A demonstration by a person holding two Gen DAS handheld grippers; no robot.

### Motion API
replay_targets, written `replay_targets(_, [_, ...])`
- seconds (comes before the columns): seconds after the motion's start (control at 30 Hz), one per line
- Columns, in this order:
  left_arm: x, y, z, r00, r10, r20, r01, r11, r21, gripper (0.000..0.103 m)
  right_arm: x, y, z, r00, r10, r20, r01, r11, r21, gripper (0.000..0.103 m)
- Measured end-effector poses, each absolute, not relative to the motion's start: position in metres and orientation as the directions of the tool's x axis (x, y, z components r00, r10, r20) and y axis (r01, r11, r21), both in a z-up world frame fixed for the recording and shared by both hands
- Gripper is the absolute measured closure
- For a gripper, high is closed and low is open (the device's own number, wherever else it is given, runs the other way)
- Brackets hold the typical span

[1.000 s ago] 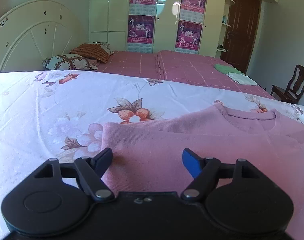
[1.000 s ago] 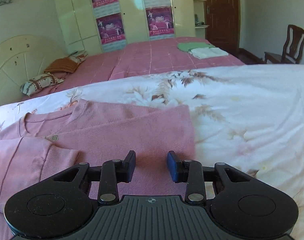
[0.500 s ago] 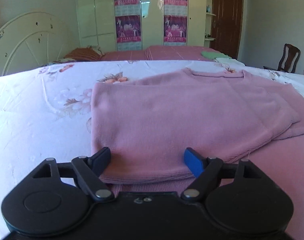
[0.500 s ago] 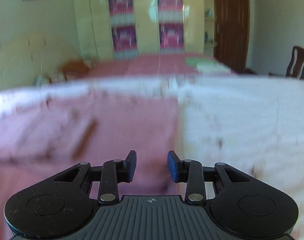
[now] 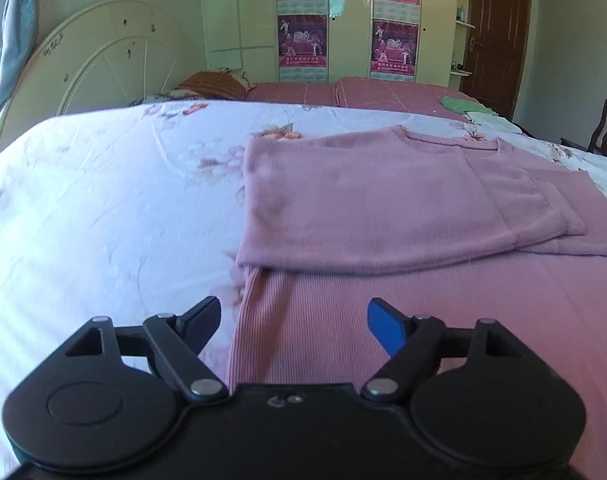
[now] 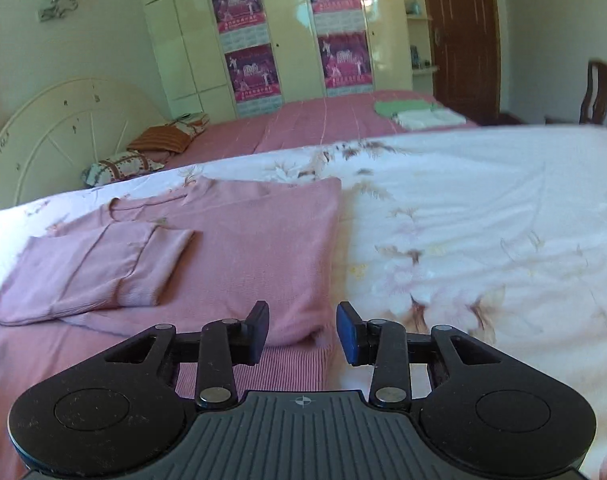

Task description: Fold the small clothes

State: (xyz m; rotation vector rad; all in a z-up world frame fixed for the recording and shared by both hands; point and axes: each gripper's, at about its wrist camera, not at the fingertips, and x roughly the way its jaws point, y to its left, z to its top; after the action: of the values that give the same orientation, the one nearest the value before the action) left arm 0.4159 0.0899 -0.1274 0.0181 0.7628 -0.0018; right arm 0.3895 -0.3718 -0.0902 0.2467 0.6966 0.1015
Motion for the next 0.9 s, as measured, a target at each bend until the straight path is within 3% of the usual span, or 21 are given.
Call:
replay_targets(0.33, [0.3, 0.127, -0.132, 0.643, -0.112, -0.758, -0.017, 0.987, -0.161, 0.035, 0.262, -0.421, -0.088, 0.68, 0.328, -0.656, 0.074, 0.859, 0.506, 0.066])
replay_targets(0.47, [0.259, 0.152, -0.133, 0.637, -0.241, -0.732, -0.03, 0.941, -0.336, 0.037, 0.202, -0.425, -0.099, 0.631, 0.384, -0.675, 0.148, 0.794, 0.59, 0.066])
replay_targets(0.67, [0.216, 0.174, -0.144, 0.604, -0.459, -0.652, -0.019, 0.809, -0.588, 0.037, 0.147, -0.418, -0.104, 0.609, 0.49, -0.623, 0.195, 0.669, 0.717, 0.066])
replay_targets(0.9, [0.239, 0.178, -0.159, 0.584, -0.555, -0.592, 0.0, 0.73, -0.684, 0.037, 0.147, -0.41, -0.112, 0.643, 0.499, -0.581, 0.173, 0.644, 0.745, 0.066])
